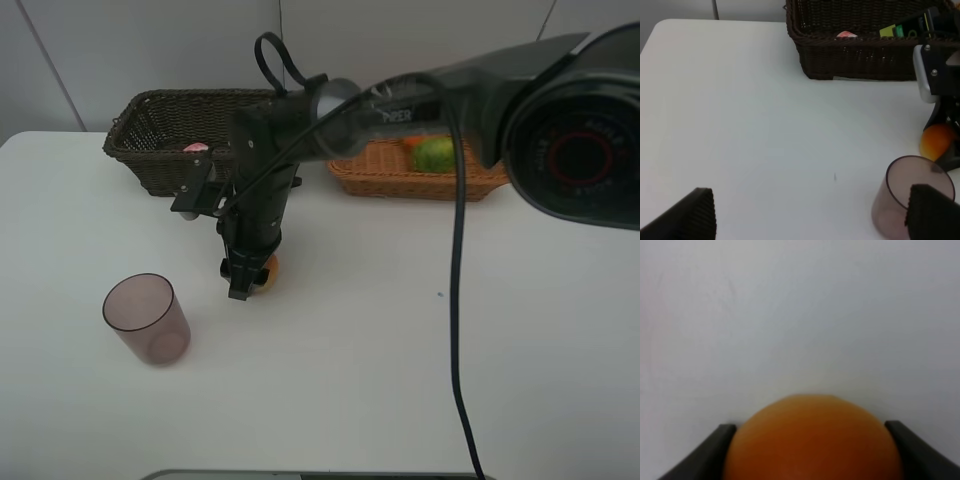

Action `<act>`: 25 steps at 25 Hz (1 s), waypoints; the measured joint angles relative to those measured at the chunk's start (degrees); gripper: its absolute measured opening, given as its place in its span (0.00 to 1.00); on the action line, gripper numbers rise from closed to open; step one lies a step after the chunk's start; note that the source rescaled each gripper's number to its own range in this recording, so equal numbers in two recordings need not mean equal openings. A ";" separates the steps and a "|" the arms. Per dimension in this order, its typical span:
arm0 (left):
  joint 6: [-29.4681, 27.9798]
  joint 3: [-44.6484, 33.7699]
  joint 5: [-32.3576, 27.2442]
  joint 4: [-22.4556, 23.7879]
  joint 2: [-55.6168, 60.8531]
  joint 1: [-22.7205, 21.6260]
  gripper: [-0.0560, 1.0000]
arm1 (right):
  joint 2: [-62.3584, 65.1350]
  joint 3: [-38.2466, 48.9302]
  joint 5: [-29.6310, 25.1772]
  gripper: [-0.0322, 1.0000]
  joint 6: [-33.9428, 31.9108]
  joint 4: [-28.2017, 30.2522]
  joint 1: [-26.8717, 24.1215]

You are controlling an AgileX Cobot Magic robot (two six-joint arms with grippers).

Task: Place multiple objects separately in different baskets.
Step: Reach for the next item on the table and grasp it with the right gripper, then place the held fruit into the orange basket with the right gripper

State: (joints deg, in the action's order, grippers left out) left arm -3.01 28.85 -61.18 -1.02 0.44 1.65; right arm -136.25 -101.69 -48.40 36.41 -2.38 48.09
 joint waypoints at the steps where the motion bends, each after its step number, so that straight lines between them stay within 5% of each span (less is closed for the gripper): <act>1: 0.00 0.00 0.00 0.00 0.00 0.00 0.98 | 0.00 0.00 0.00 0.44 0.00 0.00 0.00; 25: 0.00 0.00 0.00 0.00 0.00 0.00 0.98 | 2.06 0.00 -1.53 0.44 0.00 -0.70 0.00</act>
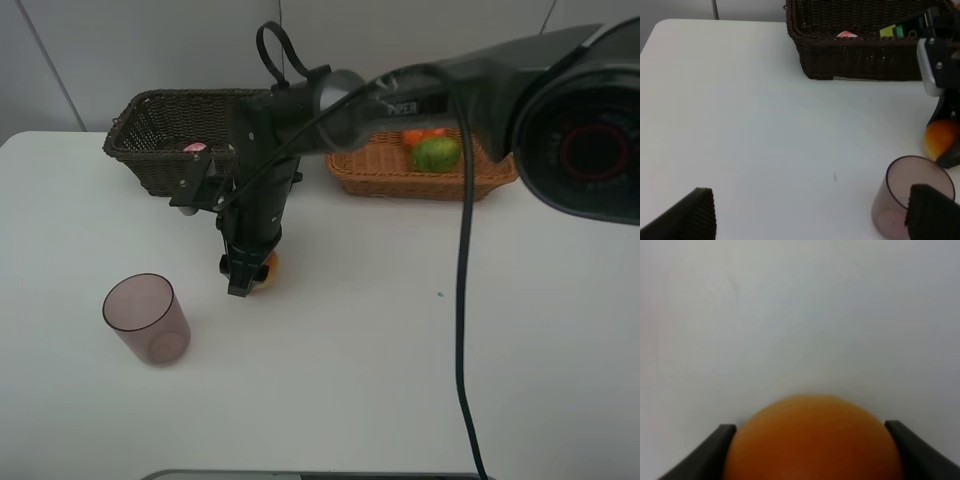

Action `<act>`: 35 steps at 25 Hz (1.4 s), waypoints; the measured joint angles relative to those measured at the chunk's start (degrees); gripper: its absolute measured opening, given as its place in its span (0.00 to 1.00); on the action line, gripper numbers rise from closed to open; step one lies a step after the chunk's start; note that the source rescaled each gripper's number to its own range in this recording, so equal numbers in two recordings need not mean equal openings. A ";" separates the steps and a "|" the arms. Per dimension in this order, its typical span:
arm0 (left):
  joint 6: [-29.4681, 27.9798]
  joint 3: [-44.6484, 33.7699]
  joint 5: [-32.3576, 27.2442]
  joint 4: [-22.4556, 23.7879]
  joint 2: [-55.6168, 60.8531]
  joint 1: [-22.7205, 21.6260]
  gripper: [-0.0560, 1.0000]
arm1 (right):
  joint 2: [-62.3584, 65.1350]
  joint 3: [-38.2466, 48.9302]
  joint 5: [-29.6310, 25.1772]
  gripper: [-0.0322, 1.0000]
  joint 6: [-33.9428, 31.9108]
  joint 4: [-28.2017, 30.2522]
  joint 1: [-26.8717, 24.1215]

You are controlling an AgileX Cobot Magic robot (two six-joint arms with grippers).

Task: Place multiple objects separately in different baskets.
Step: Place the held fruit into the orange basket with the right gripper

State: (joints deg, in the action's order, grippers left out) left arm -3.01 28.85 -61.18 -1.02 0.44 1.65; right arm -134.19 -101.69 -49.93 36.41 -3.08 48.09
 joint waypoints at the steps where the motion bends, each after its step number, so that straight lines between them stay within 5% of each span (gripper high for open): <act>1: 0.00 0.00 0.00 0.00 0.00 0.00 0.98 | 0.90 0.00 -0.58 0.44 0.00 -0.41 0.00; 7: 0.00 0.00 0.00 0.00 0.00 0.00 0.98 | 7.07 0.00 -6.11 0.44 -3.92 -3.56 -1.34; 22: 0.00 0.00 0.00 0.00 0.00 0.00 0.98 | 13.43 0.00 -9.18 0.44 -39.67 5.81 -15.82; 35: 0.00 0.00 0.00 0.00 0.00 0.00 0.98 | 13.36 0.00 1.63 0.44 -54.72 11.81 -24.68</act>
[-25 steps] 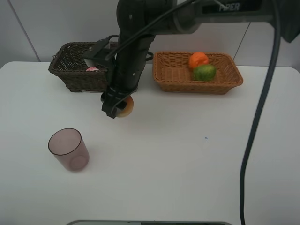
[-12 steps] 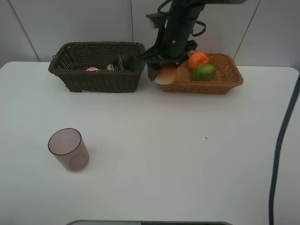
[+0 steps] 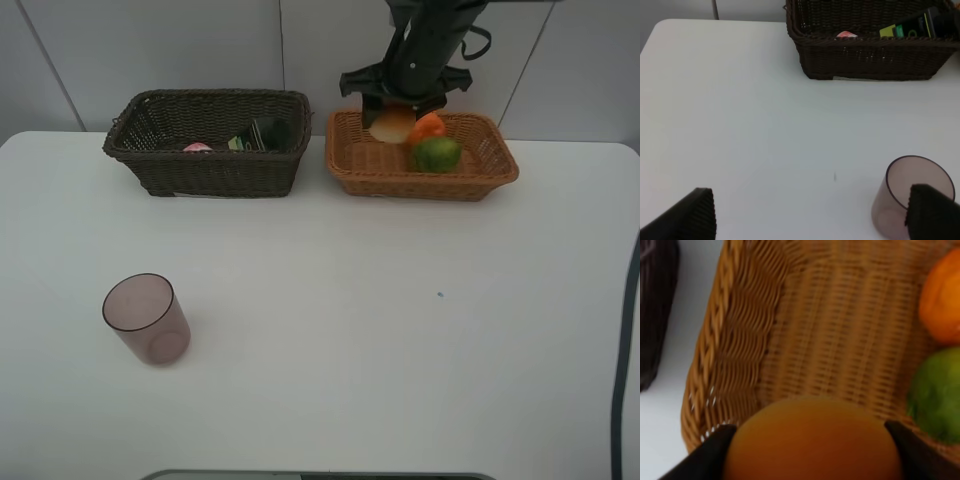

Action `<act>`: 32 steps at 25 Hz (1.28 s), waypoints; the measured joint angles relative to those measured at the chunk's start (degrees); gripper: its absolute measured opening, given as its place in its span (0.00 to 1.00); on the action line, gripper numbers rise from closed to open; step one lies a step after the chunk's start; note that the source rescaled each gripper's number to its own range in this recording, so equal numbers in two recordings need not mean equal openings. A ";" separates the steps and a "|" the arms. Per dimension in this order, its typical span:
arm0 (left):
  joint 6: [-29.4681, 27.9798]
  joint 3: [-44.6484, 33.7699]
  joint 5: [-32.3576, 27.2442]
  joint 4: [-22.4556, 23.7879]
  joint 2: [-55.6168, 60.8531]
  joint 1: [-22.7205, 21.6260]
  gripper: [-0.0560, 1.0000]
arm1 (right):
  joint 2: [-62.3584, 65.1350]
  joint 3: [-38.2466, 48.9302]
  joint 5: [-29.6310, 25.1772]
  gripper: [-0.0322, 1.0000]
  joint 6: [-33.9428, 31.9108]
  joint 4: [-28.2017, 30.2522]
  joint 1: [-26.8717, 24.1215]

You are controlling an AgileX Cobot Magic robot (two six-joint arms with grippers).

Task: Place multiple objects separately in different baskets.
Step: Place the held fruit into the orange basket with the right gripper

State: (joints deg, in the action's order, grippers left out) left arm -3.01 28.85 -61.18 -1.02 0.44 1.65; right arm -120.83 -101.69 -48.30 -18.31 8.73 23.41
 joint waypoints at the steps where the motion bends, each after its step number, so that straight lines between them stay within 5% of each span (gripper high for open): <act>1: 0.00 0.00 0.00 0.00 0.00 0.00 0.98 | -0.28 0.00 0.90 0.44 -0.27 0.05 -0.29; 17: 0.00 0.00 0.00 0.00 0.00 0.00 0.98 | -7.86 0.00 11.29 0.44 -2.87 1.97 -1.23; 28: 0.00 0.00 0.00 0.00 0.00 0.00 0.98 | -8.95 0.00 12.06 0.44 -2.91 2.13 -1.23; 32: 0.00 0.00 0.00 0.00 0.00 0.00 0.98 | -9.08 0.00 11.63 0.66 -2.91 2.13 -0.97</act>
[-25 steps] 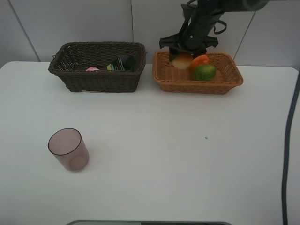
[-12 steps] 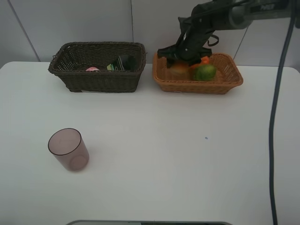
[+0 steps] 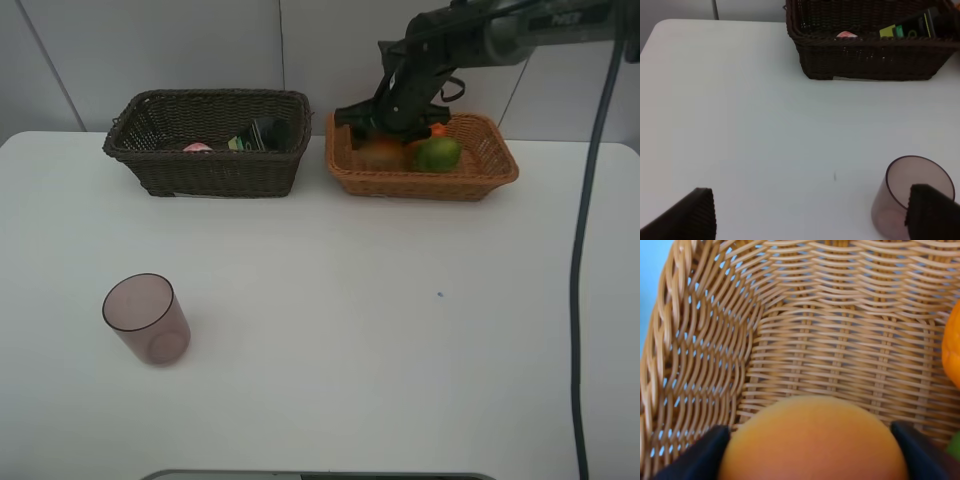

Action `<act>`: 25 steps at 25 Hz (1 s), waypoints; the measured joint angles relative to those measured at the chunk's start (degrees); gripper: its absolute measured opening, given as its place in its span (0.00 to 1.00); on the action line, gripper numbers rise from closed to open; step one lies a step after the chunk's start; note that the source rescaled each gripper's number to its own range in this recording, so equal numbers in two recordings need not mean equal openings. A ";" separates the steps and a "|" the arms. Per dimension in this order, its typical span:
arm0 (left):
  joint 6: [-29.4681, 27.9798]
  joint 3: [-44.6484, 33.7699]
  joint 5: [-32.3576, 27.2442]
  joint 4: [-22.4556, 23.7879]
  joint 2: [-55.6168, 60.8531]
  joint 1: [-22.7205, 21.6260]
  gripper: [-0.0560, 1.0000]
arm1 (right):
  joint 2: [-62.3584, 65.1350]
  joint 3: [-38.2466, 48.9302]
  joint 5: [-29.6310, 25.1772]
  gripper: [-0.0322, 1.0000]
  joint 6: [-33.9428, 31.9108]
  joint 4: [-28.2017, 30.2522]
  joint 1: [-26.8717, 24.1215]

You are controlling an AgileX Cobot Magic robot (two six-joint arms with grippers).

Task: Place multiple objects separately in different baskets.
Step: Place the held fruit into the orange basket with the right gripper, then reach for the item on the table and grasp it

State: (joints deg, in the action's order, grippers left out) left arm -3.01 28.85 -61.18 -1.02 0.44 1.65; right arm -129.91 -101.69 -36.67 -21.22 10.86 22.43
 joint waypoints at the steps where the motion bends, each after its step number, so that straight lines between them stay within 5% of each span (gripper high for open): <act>1: 0.00 0.00 0.00 0.00 0.00 0.00 0.98 | 0.11 0.00 -0.05 0.73 0.00 0.00 0.12; 7: 0.00 0.00 0.00 0.00 0.00 0.00 0.98 | 2.28 0.00 -0.12 0.84 0.00 0.06 0.40; 25: 0.00 0.00 0.00 0.00 0.00 0.00 0.98 | 10.37 0.15 -9.64 0.85 1.12 0.04 3.84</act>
State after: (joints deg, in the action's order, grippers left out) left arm -3.01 28.85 -61.18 -1.02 0.44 1.65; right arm -119.54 -101.54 -46.31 -20.10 10.90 26.27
